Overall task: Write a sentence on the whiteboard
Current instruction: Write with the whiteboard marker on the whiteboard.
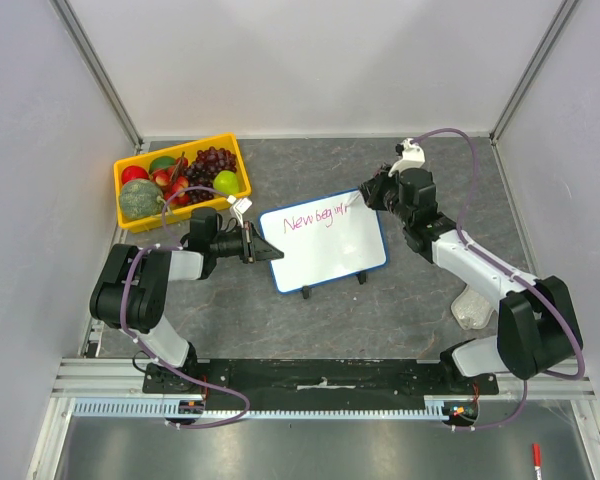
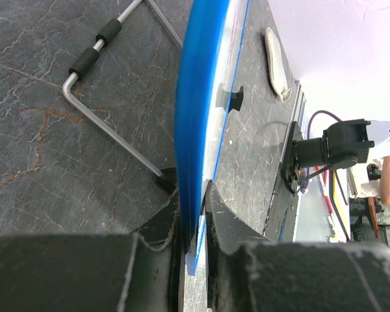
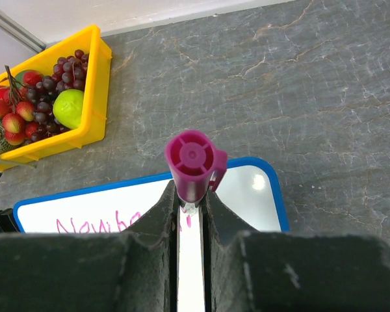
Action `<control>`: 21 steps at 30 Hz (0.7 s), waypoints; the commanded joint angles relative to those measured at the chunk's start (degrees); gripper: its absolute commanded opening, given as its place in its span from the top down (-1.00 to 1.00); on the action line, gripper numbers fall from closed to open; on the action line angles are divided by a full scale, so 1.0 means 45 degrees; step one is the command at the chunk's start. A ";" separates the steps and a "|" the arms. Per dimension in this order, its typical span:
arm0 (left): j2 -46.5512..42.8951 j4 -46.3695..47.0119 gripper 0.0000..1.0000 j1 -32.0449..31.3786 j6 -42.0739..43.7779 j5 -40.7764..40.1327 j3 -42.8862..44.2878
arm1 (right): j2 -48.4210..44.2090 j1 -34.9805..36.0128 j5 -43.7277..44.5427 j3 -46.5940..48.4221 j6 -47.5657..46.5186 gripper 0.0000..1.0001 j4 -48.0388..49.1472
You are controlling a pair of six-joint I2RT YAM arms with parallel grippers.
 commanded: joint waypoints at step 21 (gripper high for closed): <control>-0.0013 -0.0371 0.96 -0.0029 0.0879 -0.0934 0.0149 | -0.0342 -0.0215 0.0034 -0.0531 -0.0111 1.00 0.0003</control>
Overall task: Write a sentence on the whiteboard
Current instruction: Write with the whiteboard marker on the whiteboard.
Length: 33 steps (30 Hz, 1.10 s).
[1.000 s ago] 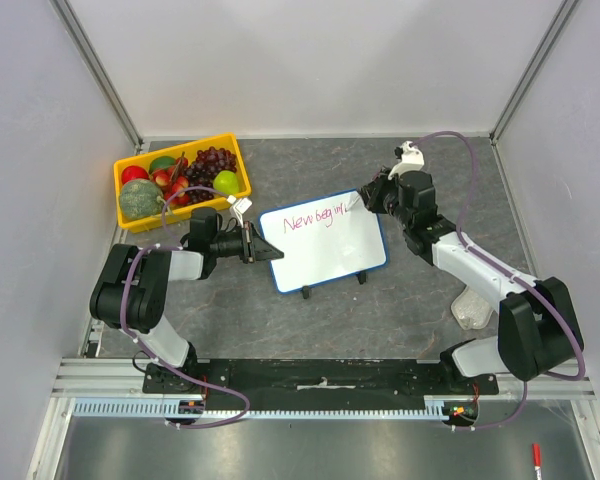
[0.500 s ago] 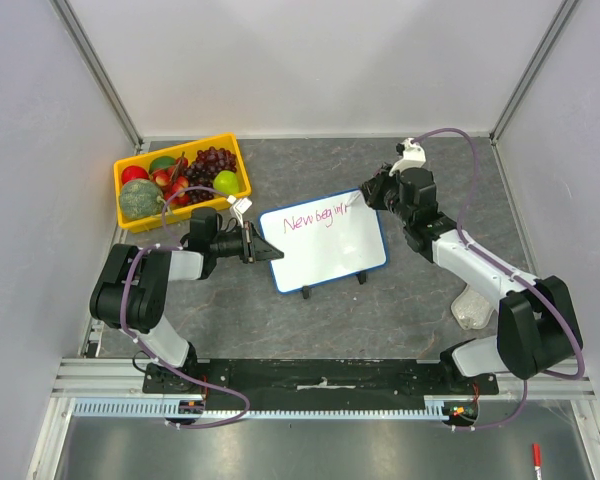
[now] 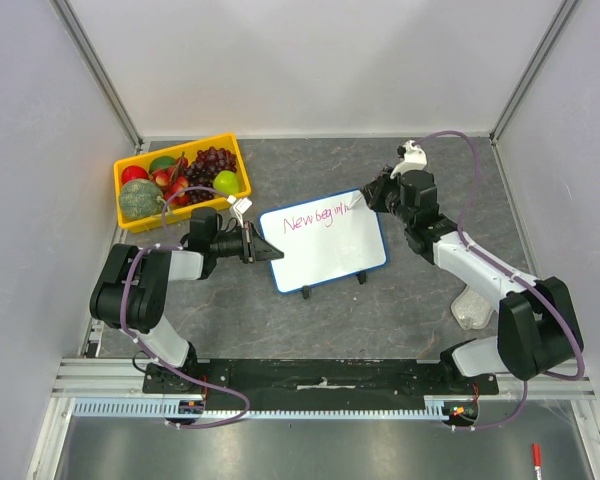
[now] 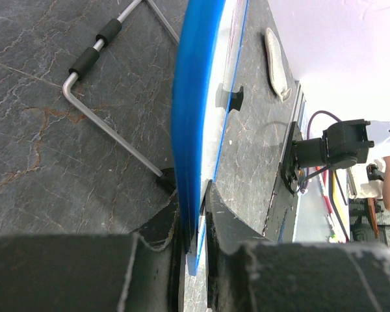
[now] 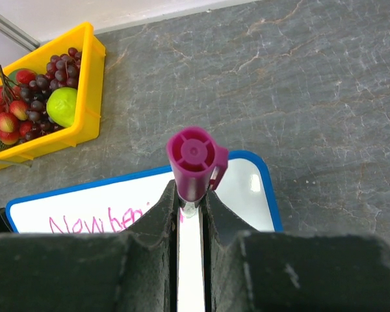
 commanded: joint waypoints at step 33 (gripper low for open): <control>-0.0013 -0.0347 0.96 -0.0029 0.0879 -0.0914 0.0149 | -0.0153 -0.0313 0.0805 0.0649 0.0148 1.00 0.0052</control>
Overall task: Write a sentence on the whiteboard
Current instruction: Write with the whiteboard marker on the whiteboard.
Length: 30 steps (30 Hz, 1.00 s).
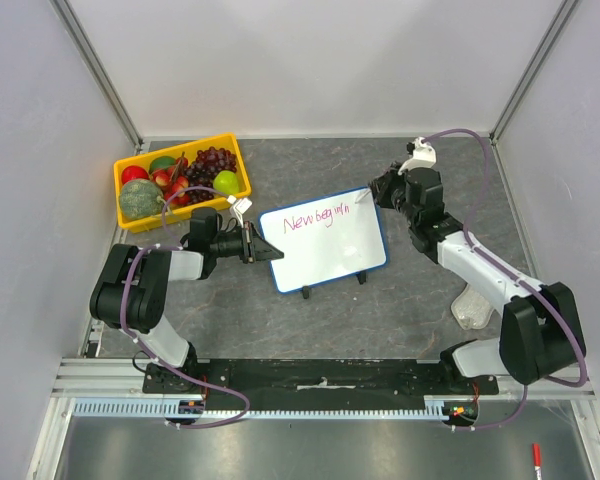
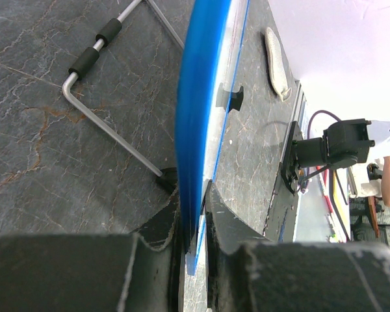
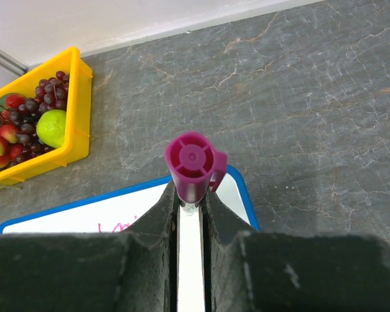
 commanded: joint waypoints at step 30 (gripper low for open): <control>-0.0052 -0.0381 0.96 -0.0029 0.0908 -0.0939 0.0130 | 0.0309 -0.0061 -0.0550 -0.0098 -0.0452 1.00 -0.0242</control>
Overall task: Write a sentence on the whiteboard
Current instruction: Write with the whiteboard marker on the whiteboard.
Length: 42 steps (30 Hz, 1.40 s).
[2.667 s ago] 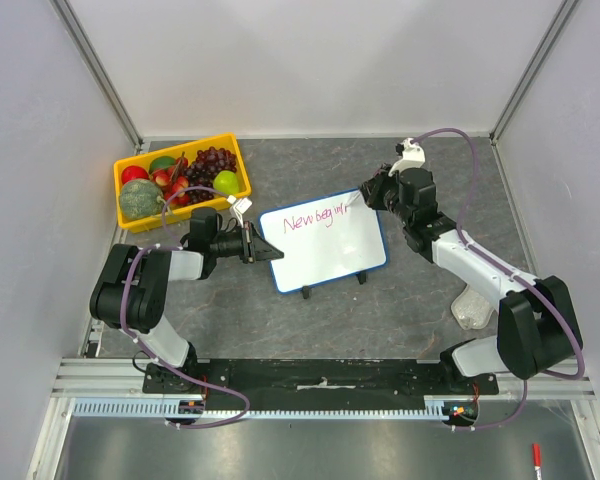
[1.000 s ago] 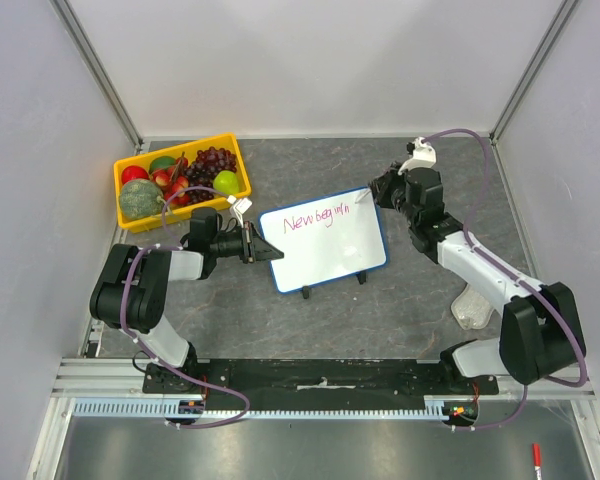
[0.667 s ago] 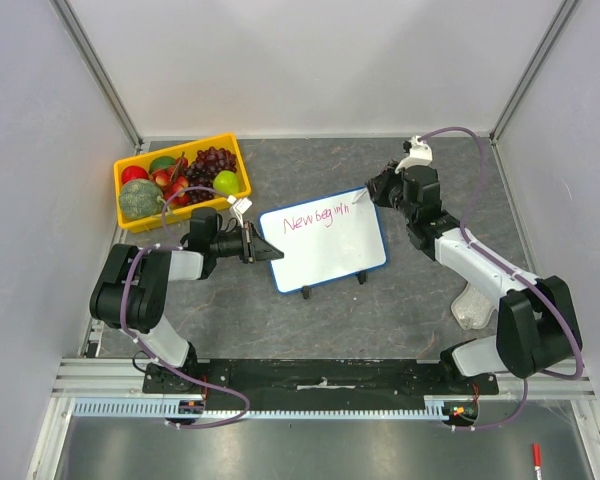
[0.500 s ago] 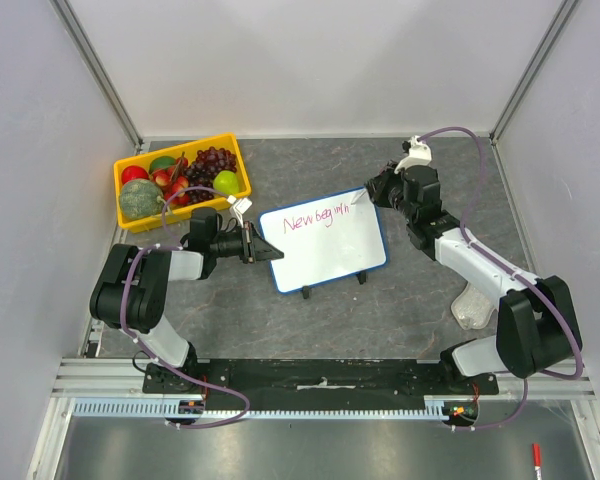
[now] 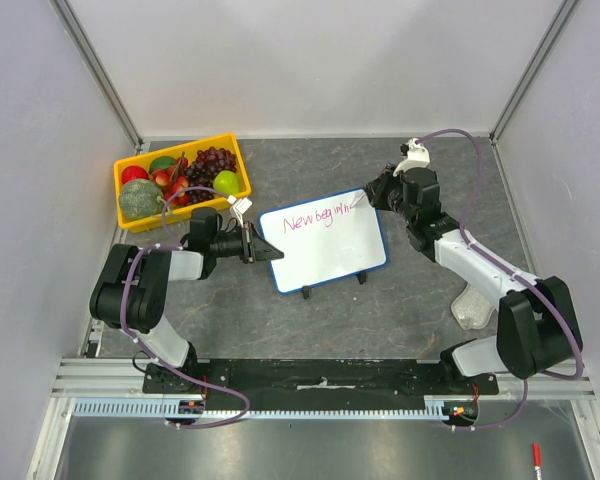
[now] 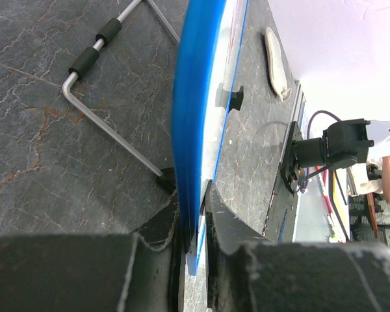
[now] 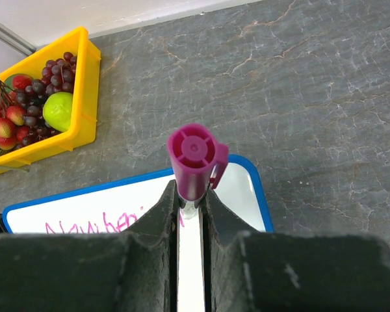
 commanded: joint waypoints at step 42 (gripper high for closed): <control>-0.0013 -0.0366 0.96 -0.0029 0.0913 -0.0934 0.0169 | -0.0011 -0.0095 0.0614 0.0675 -0.0223 1.00 -0.0720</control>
